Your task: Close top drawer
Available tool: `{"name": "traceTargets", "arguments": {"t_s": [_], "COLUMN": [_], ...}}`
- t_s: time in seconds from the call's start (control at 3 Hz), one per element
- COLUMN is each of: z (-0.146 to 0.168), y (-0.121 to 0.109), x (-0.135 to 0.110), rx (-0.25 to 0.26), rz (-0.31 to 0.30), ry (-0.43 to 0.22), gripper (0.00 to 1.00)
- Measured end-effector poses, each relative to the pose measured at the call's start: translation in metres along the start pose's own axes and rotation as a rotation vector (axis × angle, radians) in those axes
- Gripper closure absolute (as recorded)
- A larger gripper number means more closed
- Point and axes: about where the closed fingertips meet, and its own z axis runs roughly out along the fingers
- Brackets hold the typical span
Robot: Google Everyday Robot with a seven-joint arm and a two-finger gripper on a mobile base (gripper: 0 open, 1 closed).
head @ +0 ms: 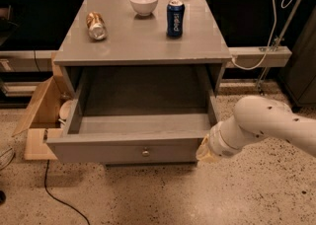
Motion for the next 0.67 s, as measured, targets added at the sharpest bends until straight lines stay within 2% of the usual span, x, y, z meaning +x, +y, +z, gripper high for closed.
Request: {"name": "traceTargets", "arguments": {"t_s": [0.33,0.67], "z": [-0.001,-0.004], "y": [-0.007,-0.027], "x": [0.001,0.000], "rx": [0.029,0.095], "rz": [0.004,0.010], "ry": [-0.002,-0.023], "gripper": [1.00,1.00]}}
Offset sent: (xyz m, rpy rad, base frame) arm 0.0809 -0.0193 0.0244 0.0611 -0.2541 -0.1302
